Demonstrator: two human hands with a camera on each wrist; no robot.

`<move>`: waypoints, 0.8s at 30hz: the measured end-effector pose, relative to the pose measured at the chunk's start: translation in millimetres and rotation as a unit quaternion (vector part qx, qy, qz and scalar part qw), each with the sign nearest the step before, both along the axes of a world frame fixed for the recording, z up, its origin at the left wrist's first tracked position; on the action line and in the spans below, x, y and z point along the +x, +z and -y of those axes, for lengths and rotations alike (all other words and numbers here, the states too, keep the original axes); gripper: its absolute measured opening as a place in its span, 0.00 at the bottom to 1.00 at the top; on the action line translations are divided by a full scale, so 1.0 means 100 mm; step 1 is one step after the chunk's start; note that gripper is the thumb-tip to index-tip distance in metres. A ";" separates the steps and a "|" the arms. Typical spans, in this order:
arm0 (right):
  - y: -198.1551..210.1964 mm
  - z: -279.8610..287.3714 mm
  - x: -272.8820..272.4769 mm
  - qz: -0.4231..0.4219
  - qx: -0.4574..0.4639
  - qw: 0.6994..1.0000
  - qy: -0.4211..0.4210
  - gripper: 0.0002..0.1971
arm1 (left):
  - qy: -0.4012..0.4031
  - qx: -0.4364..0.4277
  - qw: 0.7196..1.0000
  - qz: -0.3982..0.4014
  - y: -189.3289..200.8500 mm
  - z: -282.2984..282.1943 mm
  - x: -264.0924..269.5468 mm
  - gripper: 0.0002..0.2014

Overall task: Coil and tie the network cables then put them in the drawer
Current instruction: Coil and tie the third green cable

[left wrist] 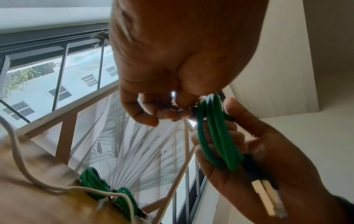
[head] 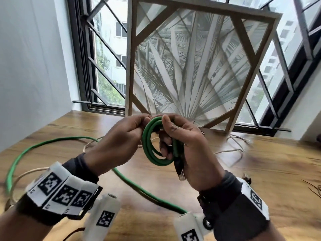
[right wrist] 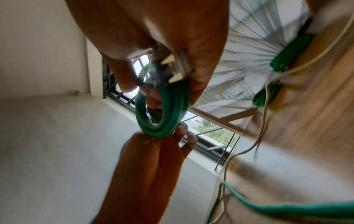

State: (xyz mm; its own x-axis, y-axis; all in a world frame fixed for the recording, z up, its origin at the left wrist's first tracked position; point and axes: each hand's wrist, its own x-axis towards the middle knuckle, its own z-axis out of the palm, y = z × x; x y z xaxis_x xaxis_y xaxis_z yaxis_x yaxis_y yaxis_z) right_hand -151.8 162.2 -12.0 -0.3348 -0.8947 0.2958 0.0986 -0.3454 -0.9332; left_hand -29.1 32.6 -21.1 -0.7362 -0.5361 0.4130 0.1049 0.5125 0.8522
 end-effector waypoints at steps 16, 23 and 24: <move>-0.05 0.08 0.08 0.046 -0.018 0.999 -0.020 0.14 | 0.039 -0.033 0.997 0.052 0.09 0.11 0.09 0.25; 0.00 0.02 0.11 0.025 -0.029 0.999 -0.015 0.23 | 0.068 -0.207 0.976 0.001 0.09 -0.16 0.08 0.25; 0.01 0.02 0.11 0.004 -0.033 0.999 0.003 0.26 | 0.096 -0.225 0.969 -0.012 0.09 -0.16 0.09 0.24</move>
State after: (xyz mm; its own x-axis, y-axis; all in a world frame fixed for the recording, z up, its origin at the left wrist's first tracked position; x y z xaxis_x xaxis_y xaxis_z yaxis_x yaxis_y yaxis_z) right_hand -140.5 160.1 -10.6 -0.3316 -0.8756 0.3513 0.1080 -0.4052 -0.9078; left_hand -20.5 48.4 -12.2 -0.6282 -0.4238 0.6525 -0.0132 0.8443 0.5357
